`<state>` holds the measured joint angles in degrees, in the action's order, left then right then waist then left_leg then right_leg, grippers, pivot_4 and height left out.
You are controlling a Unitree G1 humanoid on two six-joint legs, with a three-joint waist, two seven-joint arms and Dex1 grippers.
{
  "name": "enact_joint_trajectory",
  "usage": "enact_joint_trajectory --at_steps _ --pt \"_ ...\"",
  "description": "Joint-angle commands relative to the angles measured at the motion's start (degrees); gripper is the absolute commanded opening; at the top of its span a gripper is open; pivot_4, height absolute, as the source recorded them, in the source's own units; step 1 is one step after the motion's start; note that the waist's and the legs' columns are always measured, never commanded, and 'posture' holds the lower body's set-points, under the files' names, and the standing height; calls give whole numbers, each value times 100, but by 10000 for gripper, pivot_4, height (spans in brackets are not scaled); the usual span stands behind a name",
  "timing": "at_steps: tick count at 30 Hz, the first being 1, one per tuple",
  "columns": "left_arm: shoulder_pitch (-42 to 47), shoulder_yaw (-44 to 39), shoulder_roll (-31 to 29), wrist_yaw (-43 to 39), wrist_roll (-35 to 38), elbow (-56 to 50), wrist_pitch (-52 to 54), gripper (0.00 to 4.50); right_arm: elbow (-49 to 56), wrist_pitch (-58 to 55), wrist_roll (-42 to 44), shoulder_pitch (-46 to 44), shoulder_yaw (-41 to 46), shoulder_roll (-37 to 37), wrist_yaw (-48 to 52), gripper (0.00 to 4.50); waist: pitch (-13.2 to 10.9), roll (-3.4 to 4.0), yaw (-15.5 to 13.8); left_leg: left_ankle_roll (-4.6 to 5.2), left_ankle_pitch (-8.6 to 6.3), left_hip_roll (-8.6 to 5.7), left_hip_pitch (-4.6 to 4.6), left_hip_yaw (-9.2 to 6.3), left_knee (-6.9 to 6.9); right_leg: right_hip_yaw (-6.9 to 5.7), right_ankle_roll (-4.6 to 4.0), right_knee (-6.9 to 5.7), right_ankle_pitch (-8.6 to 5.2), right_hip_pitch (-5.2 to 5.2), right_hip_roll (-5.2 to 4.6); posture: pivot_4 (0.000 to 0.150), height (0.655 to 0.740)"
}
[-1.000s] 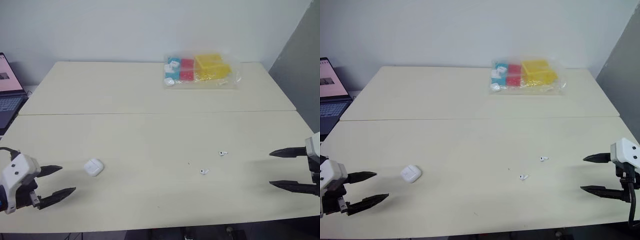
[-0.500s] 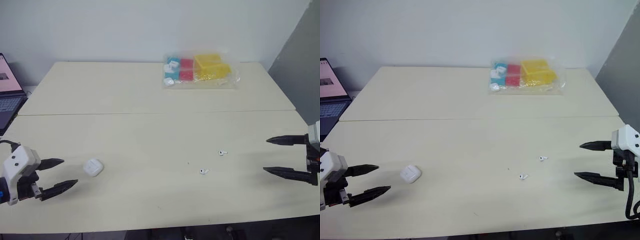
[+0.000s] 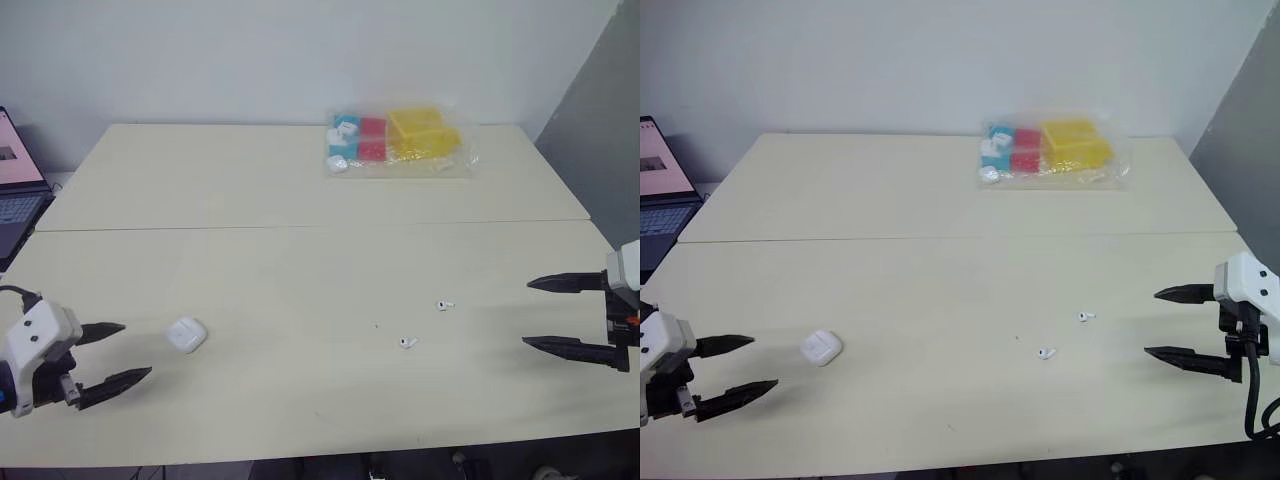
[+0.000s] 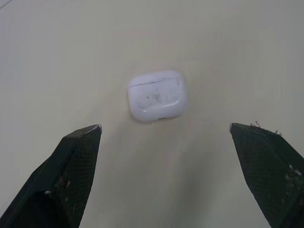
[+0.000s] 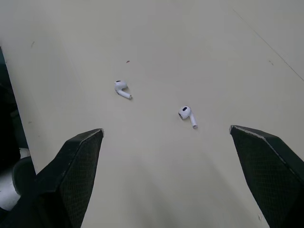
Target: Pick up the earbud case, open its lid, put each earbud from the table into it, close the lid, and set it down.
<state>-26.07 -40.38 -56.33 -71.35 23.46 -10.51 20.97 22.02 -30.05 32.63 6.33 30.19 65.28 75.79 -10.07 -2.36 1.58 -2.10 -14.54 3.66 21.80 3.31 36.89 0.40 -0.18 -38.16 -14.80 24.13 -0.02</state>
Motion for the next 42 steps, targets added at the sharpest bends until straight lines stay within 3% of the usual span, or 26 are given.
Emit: enact_joint_trajectory --at_steps 1,4,10,13,25,42 --pt "-43 -95 -123 34 -87 -20 81 45000 247 4 255 -674 -322 129 -150 44551 0 1 7 0 0 0 1 0 1 0 -1 -1 2 2 0 1500 7400" --pt "-36 7 -134 66 -200 45 48 45000 439 -208 530 -1311 -804 96 -228 44551 0 1 13 1 1 1 -5 -2 2 8 -5 -6 7 4 2 1500 7400" --pt "659 687 -42 529 -308 169 206 45000 558 -894 620 -3372 -2786 -825 -754 44551 2 -4 10 1 1 3 -3 -3 10 10 -11 -30 8 13 6 1500 7400" --pt "768 867 41 624 -304 143 219 45000 534 -1098 640 -3771 -3170 -1010 -772 44551 1 -3 -3 1 1 5 3 -1 9 21 -16 -49 0 27 0 1500 7400" --pt "1514 1756 448 1101 -338 417 323 45000 692 -1031 658 -4000 -3530 -1132 -377 44551 4 -7 -5 5 -1 4 0 -2 17 13 -10 -72 -13 26 -10 1500 7400" --pt "1856 2368 304 894 -549 1180 83 45000 612 -930 556 -4243 -3719 -1323 -350 44551 7 1 7 6 0 5 -18 -4 14 19 -15 -83 -15 23 -5 1500 7400"
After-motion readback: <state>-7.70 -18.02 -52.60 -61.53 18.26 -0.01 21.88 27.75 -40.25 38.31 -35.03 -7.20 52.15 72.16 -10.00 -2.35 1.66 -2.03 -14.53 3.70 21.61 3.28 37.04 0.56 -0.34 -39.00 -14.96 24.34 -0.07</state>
